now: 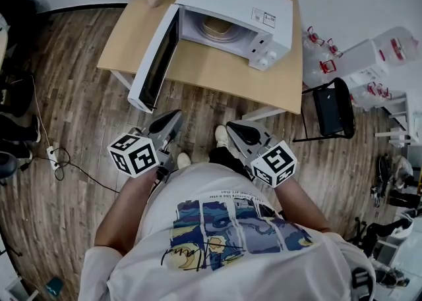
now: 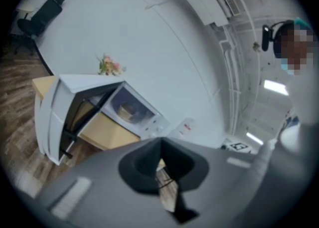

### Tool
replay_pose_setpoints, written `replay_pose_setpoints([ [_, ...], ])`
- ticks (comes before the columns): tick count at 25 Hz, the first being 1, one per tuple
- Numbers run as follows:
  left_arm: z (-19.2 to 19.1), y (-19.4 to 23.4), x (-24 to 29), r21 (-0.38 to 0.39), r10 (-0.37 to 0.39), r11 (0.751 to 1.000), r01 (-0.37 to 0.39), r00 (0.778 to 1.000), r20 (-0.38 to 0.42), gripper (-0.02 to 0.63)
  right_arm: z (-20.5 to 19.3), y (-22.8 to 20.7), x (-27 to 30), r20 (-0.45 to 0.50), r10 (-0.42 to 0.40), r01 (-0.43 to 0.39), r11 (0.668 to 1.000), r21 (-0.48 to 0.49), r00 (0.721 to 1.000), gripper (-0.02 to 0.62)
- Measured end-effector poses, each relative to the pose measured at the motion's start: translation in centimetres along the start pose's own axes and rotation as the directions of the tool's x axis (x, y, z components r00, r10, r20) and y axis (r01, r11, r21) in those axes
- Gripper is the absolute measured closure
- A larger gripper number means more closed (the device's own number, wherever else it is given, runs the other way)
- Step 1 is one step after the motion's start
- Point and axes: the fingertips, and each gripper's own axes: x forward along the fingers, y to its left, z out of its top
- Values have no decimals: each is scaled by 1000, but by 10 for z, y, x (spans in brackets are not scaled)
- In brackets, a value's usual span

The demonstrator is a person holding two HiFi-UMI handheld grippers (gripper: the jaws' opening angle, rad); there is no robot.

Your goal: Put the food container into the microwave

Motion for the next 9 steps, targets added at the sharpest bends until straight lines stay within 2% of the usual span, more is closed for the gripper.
replay_pose_setpoints([
  [5, 2, -1, 16, -7, 3, 1000, -3, 1000, -5, 598, 7, -17, -2, 35, 22, -25, 996, 87, 999, 588],
  [9, 6, 0, 38, -15, 3, 1000, -3, 1000, -8, 598, 17, -43, -3, 64, 16, -23, 994, 106, 998, 588],
])
